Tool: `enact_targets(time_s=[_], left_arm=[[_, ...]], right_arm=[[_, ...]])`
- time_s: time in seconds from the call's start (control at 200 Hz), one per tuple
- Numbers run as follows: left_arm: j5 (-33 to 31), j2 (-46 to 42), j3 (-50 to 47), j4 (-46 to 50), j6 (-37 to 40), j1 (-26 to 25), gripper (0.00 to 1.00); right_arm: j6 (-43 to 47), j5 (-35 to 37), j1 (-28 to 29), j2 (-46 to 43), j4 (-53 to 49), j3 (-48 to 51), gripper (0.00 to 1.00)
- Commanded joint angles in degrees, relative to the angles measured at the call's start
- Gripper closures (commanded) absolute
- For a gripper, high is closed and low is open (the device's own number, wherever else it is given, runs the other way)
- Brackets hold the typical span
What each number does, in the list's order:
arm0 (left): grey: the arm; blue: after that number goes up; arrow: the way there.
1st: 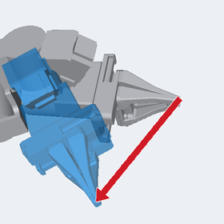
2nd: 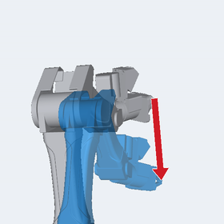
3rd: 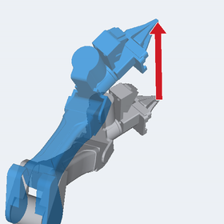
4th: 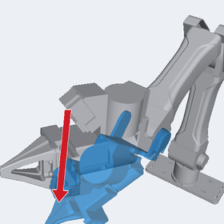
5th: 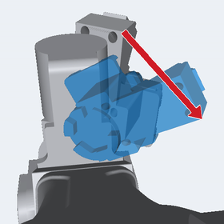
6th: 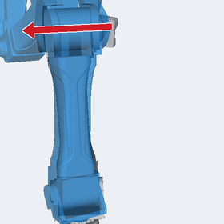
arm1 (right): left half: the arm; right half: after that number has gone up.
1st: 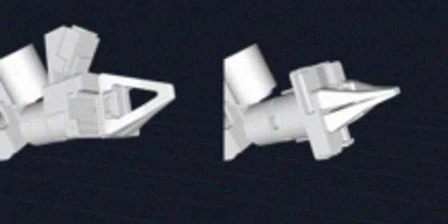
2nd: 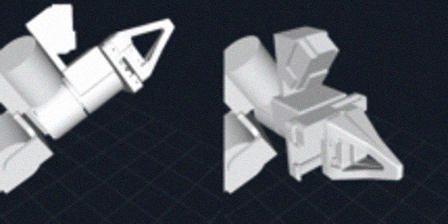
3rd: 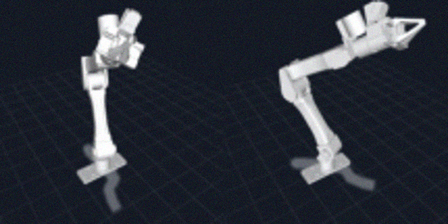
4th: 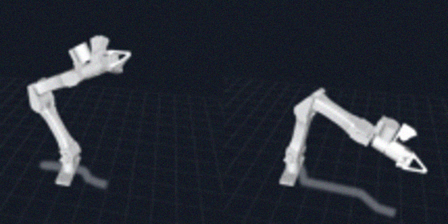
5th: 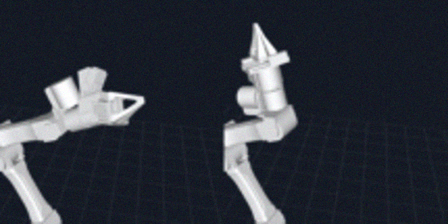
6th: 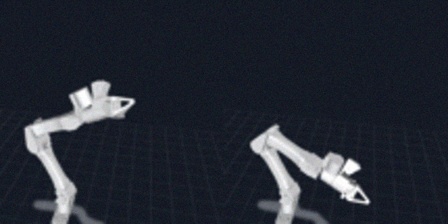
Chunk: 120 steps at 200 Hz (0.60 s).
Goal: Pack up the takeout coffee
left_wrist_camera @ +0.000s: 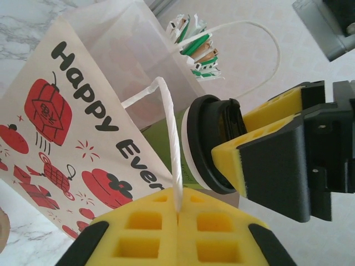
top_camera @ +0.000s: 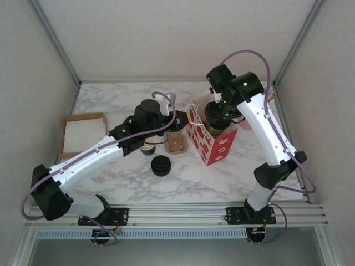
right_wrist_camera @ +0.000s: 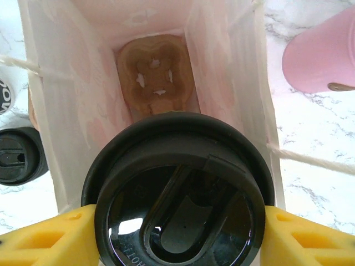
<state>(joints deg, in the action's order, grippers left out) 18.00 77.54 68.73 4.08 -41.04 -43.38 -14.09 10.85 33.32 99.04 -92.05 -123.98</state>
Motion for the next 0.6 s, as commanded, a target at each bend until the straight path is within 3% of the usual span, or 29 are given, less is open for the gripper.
enact_targets(time_s=[0.0,0.596], left_arm=[[1.64,-1.56,-0.98,-1.7,1.55,0.93,1.0],[3.71,-0.89,-1.06,-1.89,2.26,1.89,1.0]], right_arm=[[0.51,-0.52,0.48,1.28,-5.07,1.14,0.35],[0.32,-1.62,1.13,2.38,-4.85,6.84,0.34]])
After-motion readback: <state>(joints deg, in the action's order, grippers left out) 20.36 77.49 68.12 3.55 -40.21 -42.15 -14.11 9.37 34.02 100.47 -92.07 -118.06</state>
